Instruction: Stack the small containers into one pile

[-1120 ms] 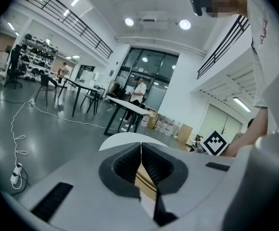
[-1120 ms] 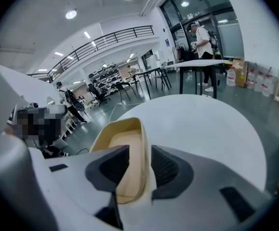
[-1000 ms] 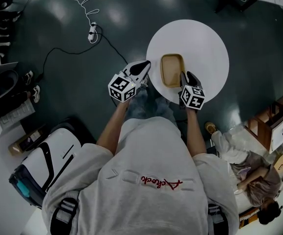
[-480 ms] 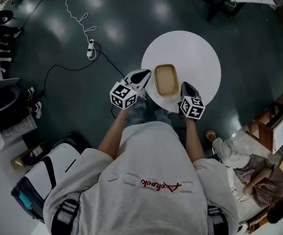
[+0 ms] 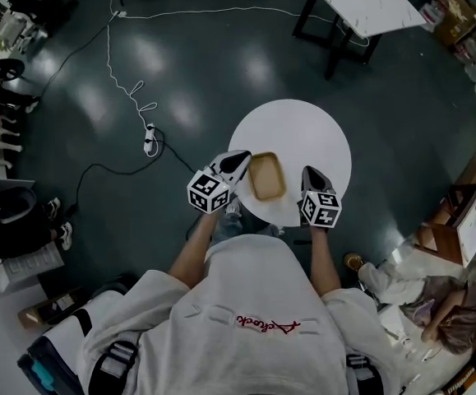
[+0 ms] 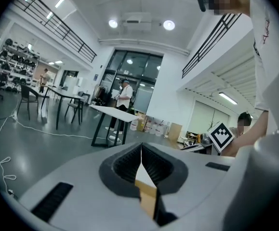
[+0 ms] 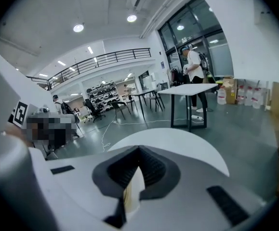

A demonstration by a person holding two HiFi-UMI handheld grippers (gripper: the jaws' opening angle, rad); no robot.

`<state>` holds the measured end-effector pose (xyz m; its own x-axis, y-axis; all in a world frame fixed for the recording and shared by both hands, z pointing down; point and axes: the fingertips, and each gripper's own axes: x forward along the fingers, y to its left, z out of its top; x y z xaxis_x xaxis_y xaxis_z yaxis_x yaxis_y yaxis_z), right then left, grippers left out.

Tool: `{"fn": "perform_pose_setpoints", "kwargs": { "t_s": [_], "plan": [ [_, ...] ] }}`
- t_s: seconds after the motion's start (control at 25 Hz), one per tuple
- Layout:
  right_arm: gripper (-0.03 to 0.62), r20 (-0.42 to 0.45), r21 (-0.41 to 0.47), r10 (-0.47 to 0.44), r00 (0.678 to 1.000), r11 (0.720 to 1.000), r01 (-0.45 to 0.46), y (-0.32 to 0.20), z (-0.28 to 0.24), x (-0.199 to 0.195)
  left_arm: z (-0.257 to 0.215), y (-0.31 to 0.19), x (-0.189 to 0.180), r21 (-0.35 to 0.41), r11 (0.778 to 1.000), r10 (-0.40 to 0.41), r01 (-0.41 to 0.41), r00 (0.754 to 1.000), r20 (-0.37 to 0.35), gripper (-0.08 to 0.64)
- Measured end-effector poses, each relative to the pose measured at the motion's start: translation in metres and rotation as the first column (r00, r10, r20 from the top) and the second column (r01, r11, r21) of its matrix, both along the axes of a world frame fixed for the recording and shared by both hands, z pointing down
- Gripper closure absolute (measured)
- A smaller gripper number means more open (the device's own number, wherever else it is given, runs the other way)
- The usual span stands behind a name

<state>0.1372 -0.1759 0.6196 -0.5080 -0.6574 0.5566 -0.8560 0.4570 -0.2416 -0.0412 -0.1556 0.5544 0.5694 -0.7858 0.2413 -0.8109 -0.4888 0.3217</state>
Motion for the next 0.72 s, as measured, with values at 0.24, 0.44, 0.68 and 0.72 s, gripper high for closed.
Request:
{"fn": "perform_pose_setpoints", "kwargs": {
  "t_s": [0.24, 0.44, 0.68, 0.72],
  "plan": [
    [0.572, 0.025, 0.085, 0.042, 0.999, 0.995, -0.044, -0.019, -0.043, 0.013, -0.041, -0.026, 0.019, 0.076, 0.996, 0.054, -0.055, 0.998, 0.014, 0.549],
    [0.572, 0.034, 0.166, 0.058, 0.998, 0.984, -0.063, -0.03, -0.077, 0.017, -0.067, -0.043, 0.028, 0.132, 0.986, 0.098, -0.102, 0.995, 0.034, 0.549],
    [0.572, 0.061, 0.268, 0.101, 0.993, 0.957, -0.114, -0.048, -0.125, 0.029, -0.091, -0.062, 0.042, 0.176, 0.972, 0.151, -0.156, 0.988, 0.041, 0.549],
    [0.572, 0.064, 0.283, 0.109, 0.992, 0.951, -0.123, -0.052, -0.132, 0.031, -0.095, -0.066, 0.045, 0.184, 0.969, 0.162, -0.167, 0.986, 0.045, 0.549]
  ]
}}
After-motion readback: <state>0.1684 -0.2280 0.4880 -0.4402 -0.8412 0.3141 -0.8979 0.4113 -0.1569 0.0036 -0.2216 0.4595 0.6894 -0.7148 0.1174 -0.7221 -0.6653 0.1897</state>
